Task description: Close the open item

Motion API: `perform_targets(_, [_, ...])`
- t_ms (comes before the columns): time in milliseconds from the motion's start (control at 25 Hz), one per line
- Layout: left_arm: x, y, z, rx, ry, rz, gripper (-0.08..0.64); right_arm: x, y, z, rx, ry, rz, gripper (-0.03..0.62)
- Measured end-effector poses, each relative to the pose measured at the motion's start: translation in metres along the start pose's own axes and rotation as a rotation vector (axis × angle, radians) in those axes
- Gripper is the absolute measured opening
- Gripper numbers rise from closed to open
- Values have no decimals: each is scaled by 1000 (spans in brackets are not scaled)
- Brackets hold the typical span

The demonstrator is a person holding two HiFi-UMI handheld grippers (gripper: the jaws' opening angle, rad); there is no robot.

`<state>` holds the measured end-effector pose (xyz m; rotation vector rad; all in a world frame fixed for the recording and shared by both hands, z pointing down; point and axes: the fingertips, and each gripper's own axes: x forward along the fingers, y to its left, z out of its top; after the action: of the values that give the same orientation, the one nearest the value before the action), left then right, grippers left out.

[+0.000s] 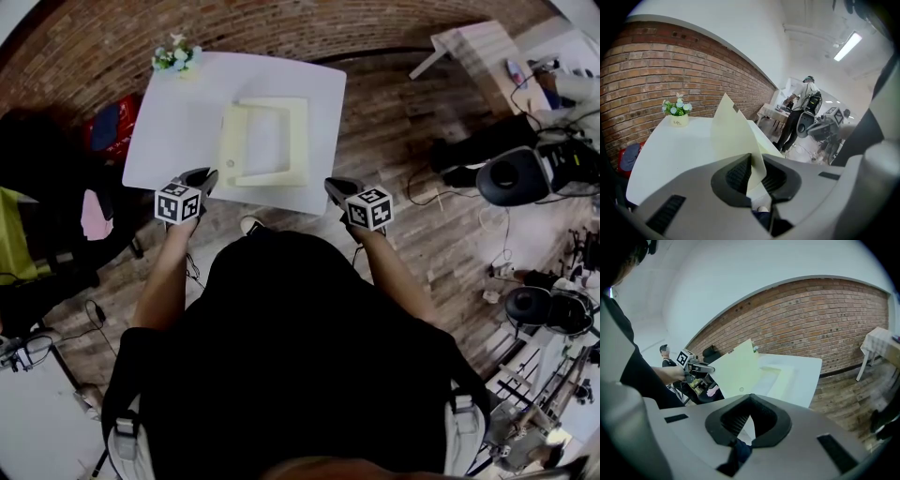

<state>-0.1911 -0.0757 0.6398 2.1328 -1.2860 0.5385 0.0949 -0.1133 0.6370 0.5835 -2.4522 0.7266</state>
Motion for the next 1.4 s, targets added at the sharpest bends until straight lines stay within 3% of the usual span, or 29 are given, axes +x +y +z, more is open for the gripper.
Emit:
perform_targets(640, [29,-24,5,-6,40,-74,41,10,-5,-5,25,5,0,20])
perform_targets(1400, [78,-70,10,63,139,-194,48,2,-26,-14,68,1,-18,20])
